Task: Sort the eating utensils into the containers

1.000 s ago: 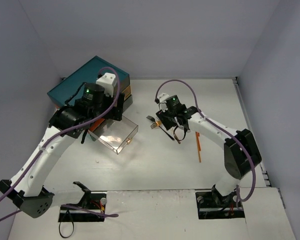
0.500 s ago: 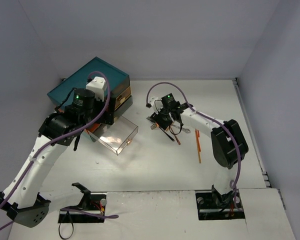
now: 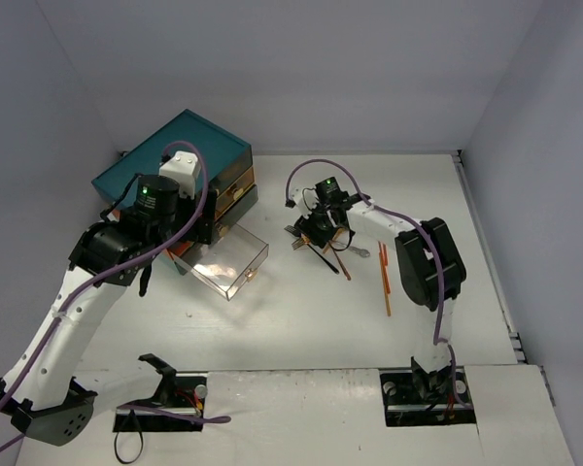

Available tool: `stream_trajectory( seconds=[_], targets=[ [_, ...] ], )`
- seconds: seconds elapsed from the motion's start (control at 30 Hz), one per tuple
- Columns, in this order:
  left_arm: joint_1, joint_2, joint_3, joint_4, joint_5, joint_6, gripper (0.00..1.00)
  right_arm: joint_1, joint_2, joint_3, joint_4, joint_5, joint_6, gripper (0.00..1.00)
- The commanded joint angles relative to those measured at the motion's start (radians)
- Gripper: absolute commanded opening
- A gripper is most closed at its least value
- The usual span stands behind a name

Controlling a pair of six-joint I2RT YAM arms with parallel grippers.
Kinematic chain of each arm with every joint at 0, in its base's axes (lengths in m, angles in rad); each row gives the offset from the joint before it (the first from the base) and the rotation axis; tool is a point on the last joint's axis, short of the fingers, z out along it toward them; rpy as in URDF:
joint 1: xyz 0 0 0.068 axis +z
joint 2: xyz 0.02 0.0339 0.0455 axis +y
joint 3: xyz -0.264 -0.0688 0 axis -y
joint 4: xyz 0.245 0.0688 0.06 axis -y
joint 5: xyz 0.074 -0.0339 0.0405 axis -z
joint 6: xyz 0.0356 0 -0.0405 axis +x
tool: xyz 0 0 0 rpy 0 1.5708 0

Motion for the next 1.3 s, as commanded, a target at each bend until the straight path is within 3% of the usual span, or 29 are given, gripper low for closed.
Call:
stream_trajectory(
  seconds=[0.0,0.2,0.43,0.77,1.07,1.27],
  targets=[
    [0.010,-0.001,0.008,0.018,-0.017,0.016,0.80,-0.003,0.005,0.047,0.007,-0.052,-0.024,0.46],
    [0.012,0.002,0.005,0.018,-0.015,0.023,0.80,-0.005,0.022,0.057,-0.003,-0.079,-0.023,0.26],
    [0.013,0.006,-0.002,0.018,-0.012,0.027,0.80,-0.006,0.020,0.052,-0.011,-0.083,-0.025,0.12],
    [0.014,-0.001,-0.028,0.016,0.005,0.014,0.80,-0.005,0.025,0.036,-0.017,-0.034,-0.045,0.31],
    [0.014,-0.015,-0.023,0.016,-0.007,0.020,0.80,0.001,-0.042,0.062,-0.016,-0.010,-0.060,0.38],
    [0.014,-0.017,-0.024,0.017,-0.009,0.025,0.80,0.000,-0.002,0.090,-0.017,-0.011,-0.081,0.41]
  ],
)
